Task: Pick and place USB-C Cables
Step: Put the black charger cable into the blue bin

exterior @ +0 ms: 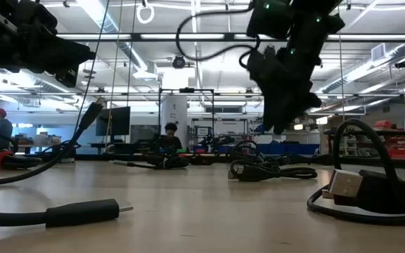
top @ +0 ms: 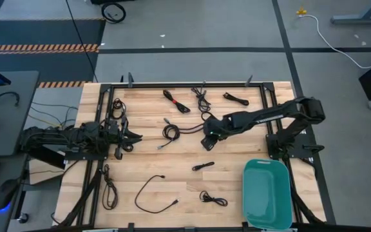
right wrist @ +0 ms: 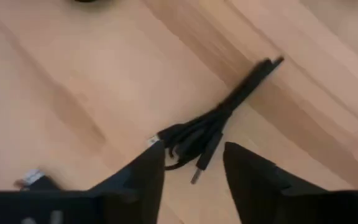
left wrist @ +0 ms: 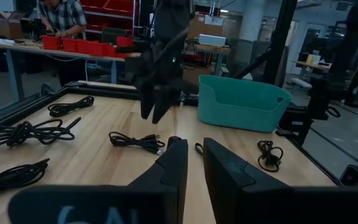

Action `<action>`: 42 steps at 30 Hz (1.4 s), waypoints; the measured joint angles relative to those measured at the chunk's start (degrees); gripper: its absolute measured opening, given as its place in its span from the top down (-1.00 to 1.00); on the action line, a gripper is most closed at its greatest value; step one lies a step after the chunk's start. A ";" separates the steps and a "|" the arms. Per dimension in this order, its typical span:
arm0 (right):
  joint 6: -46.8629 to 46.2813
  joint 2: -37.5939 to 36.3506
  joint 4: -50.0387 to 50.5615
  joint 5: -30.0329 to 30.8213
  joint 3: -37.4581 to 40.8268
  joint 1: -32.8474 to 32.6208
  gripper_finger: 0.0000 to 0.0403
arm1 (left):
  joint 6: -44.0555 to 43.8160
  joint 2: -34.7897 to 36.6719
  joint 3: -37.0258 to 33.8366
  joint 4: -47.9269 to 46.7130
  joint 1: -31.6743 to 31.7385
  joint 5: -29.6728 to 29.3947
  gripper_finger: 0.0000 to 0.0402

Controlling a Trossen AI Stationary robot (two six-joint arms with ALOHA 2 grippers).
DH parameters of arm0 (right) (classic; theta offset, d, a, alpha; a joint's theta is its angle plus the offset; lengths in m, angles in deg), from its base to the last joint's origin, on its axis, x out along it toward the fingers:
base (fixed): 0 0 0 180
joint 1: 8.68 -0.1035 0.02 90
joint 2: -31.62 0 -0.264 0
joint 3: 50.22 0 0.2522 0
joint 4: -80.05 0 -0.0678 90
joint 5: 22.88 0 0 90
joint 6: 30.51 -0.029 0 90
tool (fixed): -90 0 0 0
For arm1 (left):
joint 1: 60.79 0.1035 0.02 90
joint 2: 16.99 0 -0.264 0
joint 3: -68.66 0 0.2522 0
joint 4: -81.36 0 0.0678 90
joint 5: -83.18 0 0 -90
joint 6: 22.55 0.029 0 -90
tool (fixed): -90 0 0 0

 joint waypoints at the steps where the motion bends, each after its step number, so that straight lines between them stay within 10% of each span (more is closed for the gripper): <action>1: -1.08 0.75 0.12 0.04 0.00 0.02 0.05 | -0.01 0.00 0.00 0.00 0.00 0.00 0.71; 19: -12.78 13.07 -7.17 8.19 -0.19 -2.14 -0.15 | -0.01 0.00 0.00 -0.02 -0.01 0.01 0.72; 30: -11.86 12.02 -5.20 11.57 0.13 -6.22 0.80 | -0.01 0.02 0.01 0.19 0.00 0.02 0.73; 42: -27.77 -4.65 -1.05 26.25 -11.97 -32.90 0.80 | 0.00 0.00 0.00 0.33 0.00 0.02 0.74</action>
